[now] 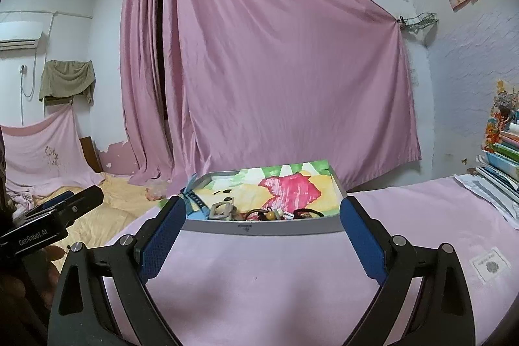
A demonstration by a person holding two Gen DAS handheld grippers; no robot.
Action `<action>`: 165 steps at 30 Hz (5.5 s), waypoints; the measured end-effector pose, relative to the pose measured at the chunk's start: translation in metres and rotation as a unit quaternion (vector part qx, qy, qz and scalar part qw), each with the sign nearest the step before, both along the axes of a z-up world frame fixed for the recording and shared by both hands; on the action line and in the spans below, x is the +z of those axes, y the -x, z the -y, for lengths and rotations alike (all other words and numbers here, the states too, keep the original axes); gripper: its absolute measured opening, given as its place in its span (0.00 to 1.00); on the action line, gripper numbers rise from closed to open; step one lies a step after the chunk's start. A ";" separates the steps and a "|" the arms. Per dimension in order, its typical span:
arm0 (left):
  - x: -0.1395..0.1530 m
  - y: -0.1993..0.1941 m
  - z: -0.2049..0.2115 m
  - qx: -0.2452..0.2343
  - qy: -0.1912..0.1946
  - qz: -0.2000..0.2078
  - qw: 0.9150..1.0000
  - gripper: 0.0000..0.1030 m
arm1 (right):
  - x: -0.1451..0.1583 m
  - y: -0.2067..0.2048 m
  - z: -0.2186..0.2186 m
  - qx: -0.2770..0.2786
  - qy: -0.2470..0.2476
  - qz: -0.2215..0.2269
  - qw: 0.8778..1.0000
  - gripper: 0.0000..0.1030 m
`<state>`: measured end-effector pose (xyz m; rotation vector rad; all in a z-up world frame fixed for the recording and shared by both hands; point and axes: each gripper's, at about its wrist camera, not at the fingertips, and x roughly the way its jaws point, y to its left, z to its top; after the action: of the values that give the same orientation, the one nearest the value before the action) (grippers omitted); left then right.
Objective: Organize jewelry
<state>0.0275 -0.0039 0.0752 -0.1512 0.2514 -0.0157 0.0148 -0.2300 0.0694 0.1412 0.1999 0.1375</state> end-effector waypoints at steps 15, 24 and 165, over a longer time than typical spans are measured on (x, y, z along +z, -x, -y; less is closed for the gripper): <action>-0.027 0.067 -0.016 0.003 0.002 0.013 1.000 1.00 | -0.019 0.090 -0.008 -0.017 0.023 0.021 0.999 0.91; -0.049 0.089 -0.020 0.003 -0.006 0.008 1.000 1.00 | -0.038 0.125 -0.008 -0.023 0.023 0.014 0.999 0.91; -0.075 0.086 -0.017 0.003 -0.022 -0.024 0.999 1.00 | -0.066 0.112 -0.017 -0.040 0.025 -0.031 0.998 0.91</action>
<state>-0.0583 0.0127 0.0002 -0.1093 0.2989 -0.0002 -0.0968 -0.2128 0.0037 0.1041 0.2590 0.0486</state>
